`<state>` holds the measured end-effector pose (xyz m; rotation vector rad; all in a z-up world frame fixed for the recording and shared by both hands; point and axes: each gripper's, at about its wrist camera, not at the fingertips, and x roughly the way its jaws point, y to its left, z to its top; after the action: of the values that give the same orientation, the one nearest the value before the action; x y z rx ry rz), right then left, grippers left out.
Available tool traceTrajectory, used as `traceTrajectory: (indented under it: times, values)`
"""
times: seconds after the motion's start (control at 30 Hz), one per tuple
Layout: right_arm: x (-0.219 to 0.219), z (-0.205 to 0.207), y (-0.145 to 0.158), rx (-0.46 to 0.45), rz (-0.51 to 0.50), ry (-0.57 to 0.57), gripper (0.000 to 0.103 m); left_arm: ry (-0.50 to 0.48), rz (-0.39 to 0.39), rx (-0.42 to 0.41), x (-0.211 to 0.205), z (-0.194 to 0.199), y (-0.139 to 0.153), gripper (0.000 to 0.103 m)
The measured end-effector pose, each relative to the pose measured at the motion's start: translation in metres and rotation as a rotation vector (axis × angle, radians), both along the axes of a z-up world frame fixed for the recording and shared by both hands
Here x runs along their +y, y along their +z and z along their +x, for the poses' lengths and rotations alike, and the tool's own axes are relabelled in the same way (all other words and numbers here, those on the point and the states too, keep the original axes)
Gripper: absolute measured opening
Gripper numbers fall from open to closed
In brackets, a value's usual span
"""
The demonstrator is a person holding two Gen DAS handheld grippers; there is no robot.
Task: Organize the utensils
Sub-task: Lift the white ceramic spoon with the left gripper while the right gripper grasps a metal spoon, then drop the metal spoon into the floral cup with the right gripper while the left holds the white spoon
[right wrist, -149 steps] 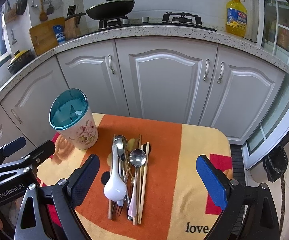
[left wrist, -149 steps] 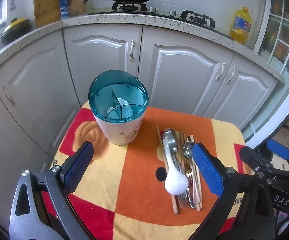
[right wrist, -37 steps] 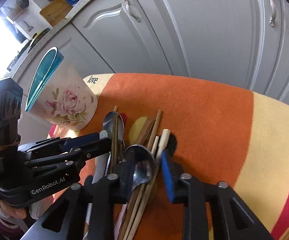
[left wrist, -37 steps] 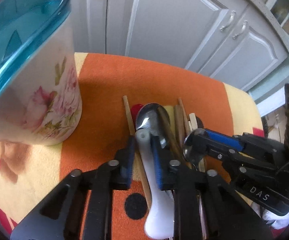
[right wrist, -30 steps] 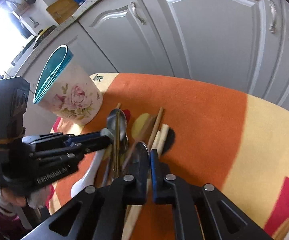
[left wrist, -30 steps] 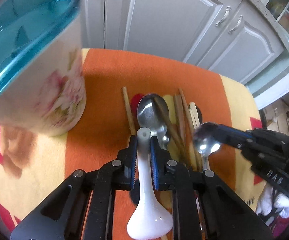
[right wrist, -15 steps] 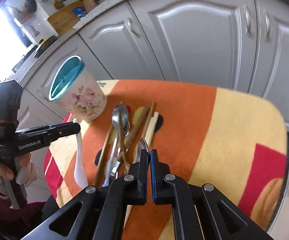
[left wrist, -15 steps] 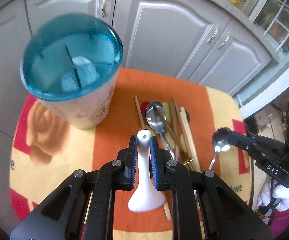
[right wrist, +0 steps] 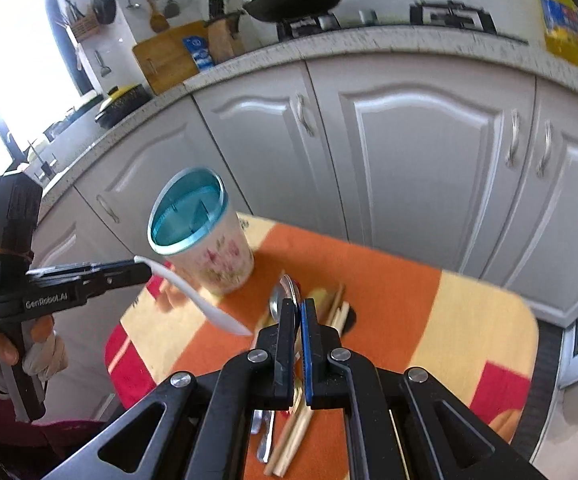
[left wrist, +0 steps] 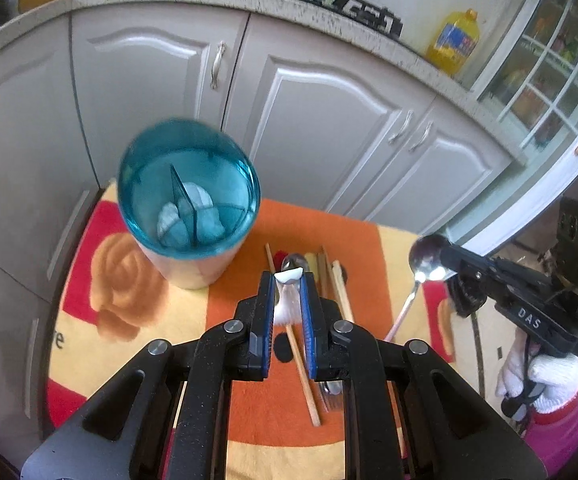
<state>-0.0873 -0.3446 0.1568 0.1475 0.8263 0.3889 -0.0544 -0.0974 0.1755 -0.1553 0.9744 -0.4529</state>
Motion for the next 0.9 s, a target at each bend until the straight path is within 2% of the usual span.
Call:
traceTrajectory:
  times: [0.23,0.43,0.53,0.7,0.9]
  values:
    - [0.02,0.024,0.041,-0.087,-0.022,0.013,0.003,0.011,-0.036,-0.052,0.021,0.005,0.046,0.011]
    - [0.041,0.051,0.074,-0.162,-0.04,0.007,0.003,0.092,-0.033,-0.134,0.048,0.025,0.08,0.011]
    - [0.054,0.066,0.087,-0.196,-0.048,0.003,0.003,0.138,-0.004,-0.178,0.056,0.036,0.088,0.011]
    - [0.08,0.099,0.097,-0.249,-0.102,-0.019,0.003,0.177,0.062,-0.195,0.062,0.057,0.082,0.011]
    - [0.111,0.134,0.078,-0.257,-0.196,-0.01,0.003,0.194,0.127,-0.144,0.062,0.078,0.048,0.011]
